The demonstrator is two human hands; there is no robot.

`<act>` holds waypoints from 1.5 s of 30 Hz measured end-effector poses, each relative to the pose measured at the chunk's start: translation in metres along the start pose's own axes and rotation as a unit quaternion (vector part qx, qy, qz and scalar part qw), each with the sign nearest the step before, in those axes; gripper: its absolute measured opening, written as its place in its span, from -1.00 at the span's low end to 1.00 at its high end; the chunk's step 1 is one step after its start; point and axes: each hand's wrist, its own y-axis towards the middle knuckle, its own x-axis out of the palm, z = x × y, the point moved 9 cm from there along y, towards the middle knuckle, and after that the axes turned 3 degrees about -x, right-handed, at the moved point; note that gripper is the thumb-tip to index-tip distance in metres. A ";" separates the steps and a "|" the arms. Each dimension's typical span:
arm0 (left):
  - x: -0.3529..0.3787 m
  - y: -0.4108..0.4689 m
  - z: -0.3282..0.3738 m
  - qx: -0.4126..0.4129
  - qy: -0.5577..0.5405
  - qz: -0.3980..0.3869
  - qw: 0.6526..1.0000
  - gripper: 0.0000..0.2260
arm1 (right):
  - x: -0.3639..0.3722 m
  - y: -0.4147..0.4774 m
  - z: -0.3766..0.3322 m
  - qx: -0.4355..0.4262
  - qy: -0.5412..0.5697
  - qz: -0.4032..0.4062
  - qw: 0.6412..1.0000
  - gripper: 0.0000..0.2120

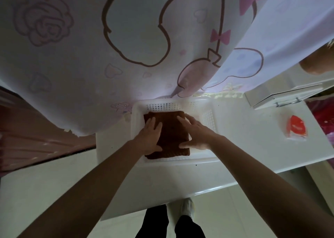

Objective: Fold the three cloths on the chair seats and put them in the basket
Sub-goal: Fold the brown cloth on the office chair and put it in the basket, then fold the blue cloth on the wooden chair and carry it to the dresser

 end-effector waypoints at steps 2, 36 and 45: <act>0.007 0.008 -0.011 -0.025 0.021 -0.043 0.999 -0.02 | 0.015 0.011 0.000 -0.002 -0.068 -0.042 0.997 0.18; -0.017 -0.443 -0.040 -0.444 -0.061 0.465 0.764 -0.41 | -0.077 -0.134 -0.284 -0.338 -0.196 0.332 0.859 -0.32; 0.191 -0.724 0.043 -0.690 -0.080 0.419 0.585 -0.39 | 0.113 -0.322 -0.490 -0.600 -0.177 0.208 0.752 -0.28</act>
